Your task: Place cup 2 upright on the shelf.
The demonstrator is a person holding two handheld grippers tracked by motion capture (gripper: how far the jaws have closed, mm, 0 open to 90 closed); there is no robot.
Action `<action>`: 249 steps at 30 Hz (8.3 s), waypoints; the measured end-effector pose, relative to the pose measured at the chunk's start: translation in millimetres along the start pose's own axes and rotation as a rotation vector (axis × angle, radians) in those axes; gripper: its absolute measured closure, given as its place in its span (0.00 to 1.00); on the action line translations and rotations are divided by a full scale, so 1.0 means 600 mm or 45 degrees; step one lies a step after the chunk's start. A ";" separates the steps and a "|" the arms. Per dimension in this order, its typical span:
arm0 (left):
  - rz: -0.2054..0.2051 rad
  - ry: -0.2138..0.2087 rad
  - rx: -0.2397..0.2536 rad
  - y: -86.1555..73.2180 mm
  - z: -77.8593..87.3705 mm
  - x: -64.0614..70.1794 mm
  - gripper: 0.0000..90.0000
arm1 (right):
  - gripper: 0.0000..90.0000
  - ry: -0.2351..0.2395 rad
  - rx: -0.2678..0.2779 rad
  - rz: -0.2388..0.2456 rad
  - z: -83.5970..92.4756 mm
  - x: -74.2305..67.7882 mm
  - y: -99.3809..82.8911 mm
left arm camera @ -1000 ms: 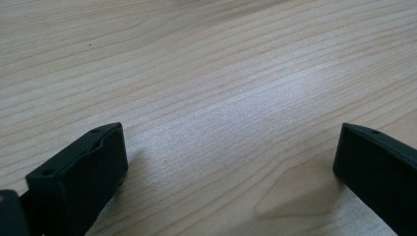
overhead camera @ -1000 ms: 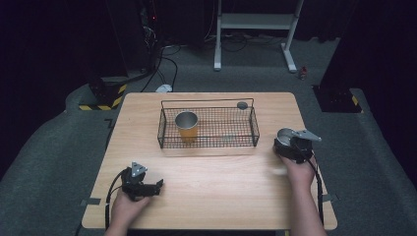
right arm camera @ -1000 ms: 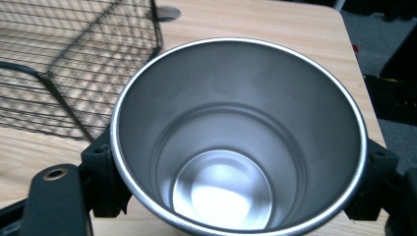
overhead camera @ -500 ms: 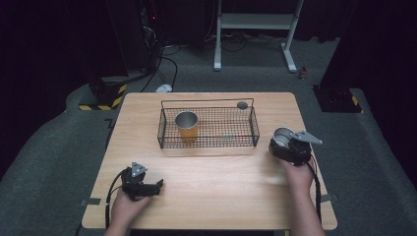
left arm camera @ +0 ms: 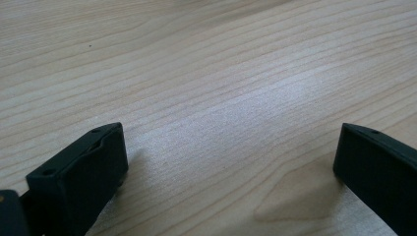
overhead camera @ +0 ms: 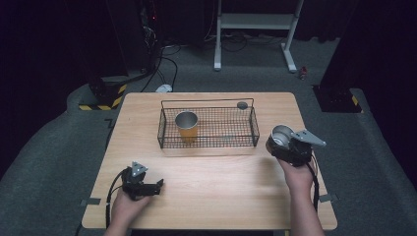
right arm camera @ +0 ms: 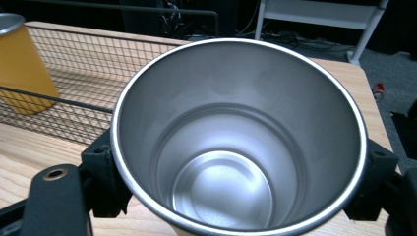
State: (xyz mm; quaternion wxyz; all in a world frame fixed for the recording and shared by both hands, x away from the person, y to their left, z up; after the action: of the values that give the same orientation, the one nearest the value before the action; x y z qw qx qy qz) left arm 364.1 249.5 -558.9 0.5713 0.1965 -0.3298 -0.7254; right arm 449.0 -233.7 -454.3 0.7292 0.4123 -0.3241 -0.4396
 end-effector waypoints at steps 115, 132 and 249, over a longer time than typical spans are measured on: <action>0.015 0.006 0.006 0.001 -0.001 0.005 0.01 | 0.20 0.225 -0.118 0.112 -0.231 -0.139 0.081; 0.015 0.007 0.007 0.000 0.000 0.005 0.02 | 0.20 0.232 -0.153 0.122 -0.240 -0.144 0.073; 0.006 -0.002 -0.001 0.001 -0.001 0.005 0.01 | 0.14 0.039 -0.421 0.090 -0.015 -0.085 -0.154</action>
State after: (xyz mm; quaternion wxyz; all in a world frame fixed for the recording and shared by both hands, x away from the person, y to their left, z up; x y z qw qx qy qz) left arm 364.4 246.1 -558.6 0.5728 0.1951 -0.3303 -0.7244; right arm 401.5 -209.5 -545.9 0.8068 0.2819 -0.2505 -0.4548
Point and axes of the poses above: each handheld gripper's, and its own axes: z roughly backward along the jaws, y roughly out of its top, x roughly to its right, the point moved 4 cm from there along -z, roughly forward along the jaws, and after that the axes turned 8 degrees about z, right-handed, at the moved point
